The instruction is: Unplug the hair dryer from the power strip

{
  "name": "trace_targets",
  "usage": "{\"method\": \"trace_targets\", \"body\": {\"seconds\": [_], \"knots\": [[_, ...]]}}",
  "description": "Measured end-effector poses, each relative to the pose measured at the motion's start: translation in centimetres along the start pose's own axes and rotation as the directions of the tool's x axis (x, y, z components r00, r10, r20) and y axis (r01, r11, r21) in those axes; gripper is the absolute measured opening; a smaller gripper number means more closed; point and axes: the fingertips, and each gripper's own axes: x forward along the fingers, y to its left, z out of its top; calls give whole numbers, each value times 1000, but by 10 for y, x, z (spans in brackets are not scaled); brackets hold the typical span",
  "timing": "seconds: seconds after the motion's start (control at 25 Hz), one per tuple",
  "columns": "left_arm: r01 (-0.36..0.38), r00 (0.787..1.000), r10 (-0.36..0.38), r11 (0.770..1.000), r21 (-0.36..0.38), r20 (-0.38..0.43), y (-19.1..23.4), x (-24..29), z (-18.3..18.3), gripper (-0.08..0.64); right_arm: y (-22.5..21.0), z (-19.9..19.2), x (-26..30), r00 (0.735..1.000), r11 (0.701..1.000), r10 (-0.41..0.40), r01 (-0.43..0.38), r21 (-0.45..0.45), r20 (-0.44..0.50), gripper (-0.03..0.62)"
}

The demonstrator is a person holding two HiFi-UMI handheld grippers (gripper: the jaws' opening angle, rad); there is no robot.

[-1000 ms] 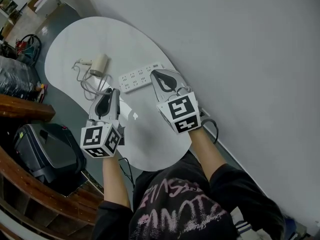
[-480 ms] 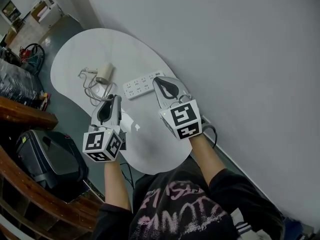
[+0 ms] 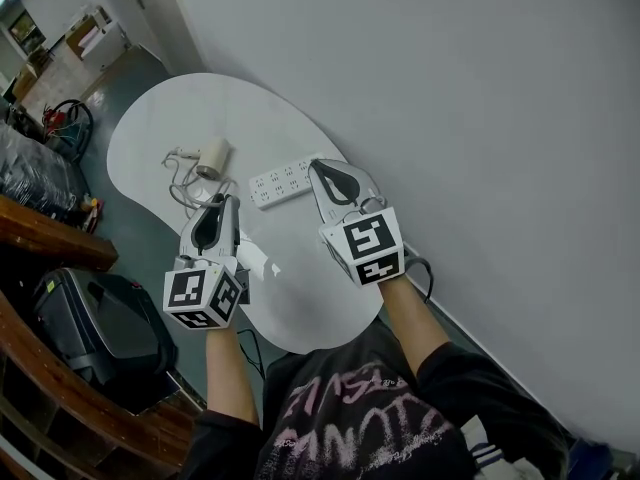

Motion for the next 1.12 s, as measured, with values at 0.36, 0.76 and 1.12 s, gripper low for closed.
{"method": "trace_targets", "body": {"seconds": [0.36,0.76,1.12], "knots": [[11,1000,-11,1000,16,22,-7,-5,10,57,-10,6,-16,999,999,-34,34,2,19,14],[2,999,-3,1000,25,45,-11,-17,21,57,-10,14,-30,999,999,-47,47,-4,25,11],[2,998,-4,1000,27,61,-13,-22,24,57,-9,16,-36,998,999,-47,47,7,33,9]]}}
